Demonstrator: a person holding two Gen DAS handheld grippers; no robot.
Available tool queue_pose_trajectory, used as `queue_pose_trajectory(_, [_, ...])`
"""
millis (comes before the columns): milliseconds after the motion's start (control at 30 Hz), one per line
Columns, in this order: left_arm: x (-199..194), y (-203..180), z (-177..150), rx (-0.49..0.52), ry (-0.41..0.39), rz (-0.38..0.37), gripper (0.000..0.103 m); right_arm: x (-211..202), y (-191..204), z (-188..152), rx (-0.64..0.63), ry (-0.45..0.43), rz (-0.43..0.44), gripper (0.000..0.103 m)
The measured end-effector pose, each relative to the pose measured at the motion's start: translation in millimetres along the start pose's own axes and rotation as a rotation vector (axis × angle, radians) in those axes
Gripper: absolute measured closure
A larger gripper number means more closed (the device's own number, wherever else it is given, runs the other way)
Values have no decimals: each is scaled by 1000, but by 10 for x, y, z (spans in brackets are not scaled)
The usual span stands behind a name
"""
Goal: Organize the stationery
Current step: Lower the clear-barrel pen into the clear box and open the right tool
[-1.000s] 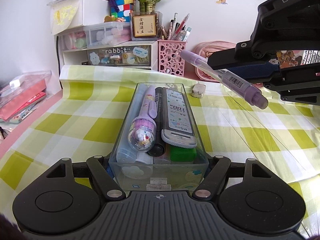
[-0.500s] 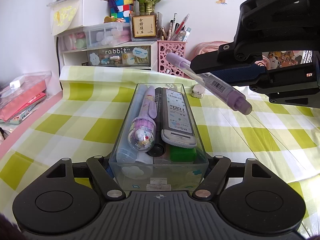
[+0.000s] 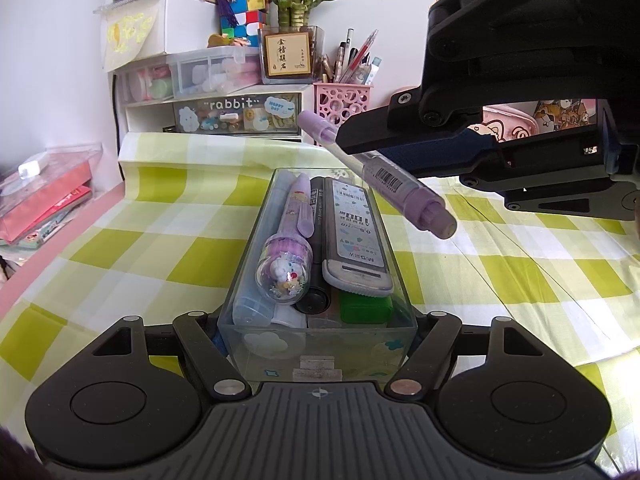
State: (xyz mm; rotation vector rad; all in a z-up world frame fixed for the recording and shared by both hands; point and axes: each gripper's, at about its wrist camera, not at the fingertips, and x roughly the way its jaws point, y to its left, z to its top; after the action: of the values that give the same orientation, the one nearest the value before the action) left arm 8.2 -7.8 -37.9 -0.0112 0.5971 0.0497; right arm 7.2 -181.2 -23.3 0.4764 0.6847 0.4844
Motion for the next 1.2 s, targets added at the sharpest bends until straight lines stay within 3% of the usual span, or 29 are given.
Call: queue_pose_trajectory(1200, [11,-1,-2,6,-2,-4,30,274,53,-81,-98,52,-107,96])
